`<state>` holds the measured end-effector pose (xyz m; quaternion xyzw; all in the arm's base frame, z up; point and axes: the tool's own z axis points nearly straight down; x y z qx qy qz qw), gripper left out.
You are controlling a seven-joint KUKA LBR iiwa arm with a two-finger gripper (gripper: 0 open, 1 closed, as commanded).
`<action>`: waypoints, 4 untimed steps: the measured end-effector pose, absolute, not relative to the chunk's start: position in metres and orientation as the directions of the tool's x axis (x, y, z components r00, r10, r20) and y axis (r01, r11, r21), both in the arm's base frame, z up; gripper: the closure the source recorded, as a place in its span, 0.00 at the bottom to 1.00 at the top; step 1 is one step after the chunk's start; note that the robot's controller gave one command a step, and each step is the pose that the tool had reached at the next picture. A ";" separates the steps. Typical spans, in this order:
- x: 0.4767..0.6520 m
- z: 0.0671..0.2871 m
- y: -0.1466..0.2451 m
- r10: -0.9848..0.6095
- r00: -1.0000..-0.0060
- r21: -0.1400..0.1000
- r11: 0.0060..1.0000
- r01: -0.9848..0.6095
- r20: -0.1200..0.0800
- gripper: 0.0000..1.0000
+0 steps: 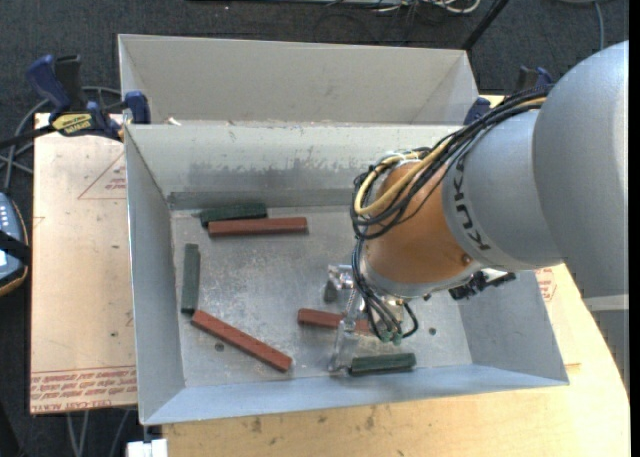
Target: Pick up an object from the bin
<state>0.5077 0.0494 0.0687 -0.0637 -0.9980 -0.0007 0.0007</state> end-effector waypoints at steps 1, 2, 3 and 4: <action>0.508 0.069 0.050 0.126 -0.992 0.001 0.992 0.126 -0.001 0.00; 0.509 0.069 0.050 0.126 -0.992 0.002 0.992 0.126 -0.002 1.00; 0.509 0.069 0.050 0.126 -0.992 0.001 0.992 0.126 0.000 1.00; 0.511 0.197 0.050 0.124 -0.992 0.003 0.992 0.124 -0.009 1.00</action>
Offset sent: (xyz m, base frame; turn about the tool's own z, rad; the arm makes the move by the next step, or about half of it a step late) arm 0.0000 0.0000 0.0000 0.0000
